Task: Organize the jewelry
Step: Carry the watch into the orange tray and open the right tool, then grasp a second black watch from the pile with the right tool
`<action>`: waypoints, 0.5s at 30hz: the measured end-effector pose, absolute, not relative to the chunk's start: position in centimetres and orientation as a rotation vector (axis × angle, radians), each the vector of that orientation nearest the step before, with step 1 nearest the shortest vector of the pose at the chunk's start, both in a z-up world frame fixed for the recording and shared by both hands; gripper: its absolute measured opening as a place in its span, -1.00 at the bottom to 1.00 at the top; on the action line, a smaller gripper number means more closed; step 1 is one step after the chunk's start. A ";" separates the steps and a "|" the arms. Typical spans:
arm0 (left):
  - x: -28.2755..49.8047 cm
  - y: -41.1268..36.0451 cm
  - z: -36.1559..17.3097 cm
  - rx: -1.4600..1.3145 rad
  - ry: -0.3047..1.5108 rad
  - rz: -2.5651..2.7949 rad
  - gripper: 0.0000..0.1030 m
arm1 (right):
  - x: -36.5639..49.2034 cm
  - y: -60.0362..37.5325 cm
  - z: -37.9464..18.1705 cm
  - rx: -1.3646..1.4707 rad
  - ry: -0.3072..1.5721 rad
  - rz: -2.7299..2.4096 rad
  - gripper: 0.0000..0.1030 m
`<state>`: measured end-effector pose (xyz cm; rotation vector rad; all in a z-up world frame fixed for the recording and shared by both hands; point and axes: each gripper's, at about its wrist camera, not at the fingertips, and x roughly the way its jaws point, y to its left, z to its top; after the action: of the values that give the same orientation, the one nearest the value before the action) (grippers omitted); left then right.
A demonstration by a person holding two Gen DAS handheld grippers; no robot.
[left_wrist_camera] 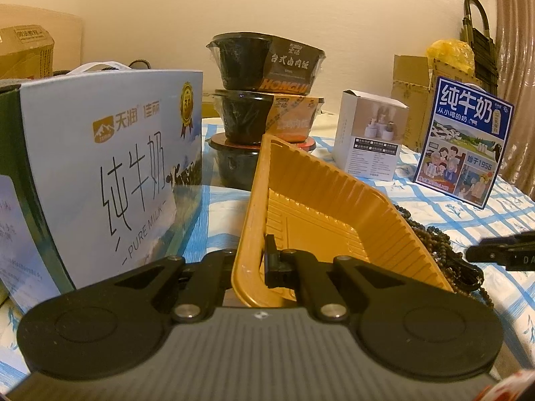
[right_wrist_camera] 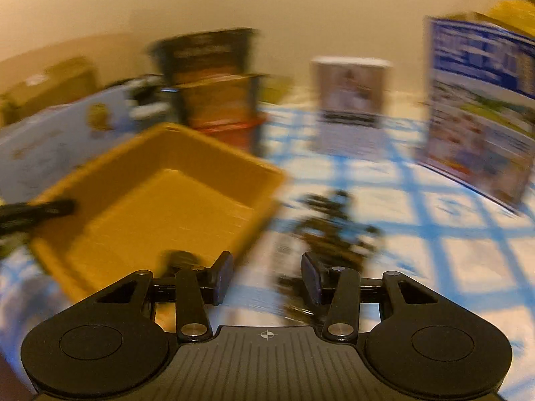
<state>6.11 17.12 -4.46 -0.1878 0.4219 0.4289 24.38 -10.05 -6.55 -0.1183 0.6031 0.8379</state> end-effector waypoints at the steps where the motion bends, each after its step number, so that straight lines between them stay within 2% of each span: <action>1: 6.1 17.1 -4.5 -0.188 0.422 0.429 -0.92 | 24.8 -10.6 -6.9 -0.120 0.619 0.819 -0.11; 6: 6.2 17.2 -4.4 -0.186 0.423 0.430 -0.92 | 25.2 -11.0 -8.0 -0.154 0.635 0.801 -0.12; 8: 6.2 17.2 -4.4 -0.186 0.423 0.428 -0.92 | 24.8 -10.4 -8.3 -0.195 0.625 0.807 -0.29; 12: 6.3 17.2 -4.4 -0.183 0.423 0.429 -0.92 | 24.0 -9.1 -9.2 -0.304 0.581 0.779 -0.44; 14: 6.2 17.2 -4.4 -0.185 0.423 0.429 -0.92 | 23.9 -8.8 -9.5 -0.327 0.566 0.773 -0.62; 15: 6.3 17.2 -4.4 -0.185 0.423 0.430 -0.92 | 23.9 -8.8 -9.6 -0.328 0.566 0.777 -0.64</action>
<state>6.27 17.22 -4.42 -0.1850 0.4225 0.4300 23.89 -8.84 -9.56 -0.3277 0.5659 0.7770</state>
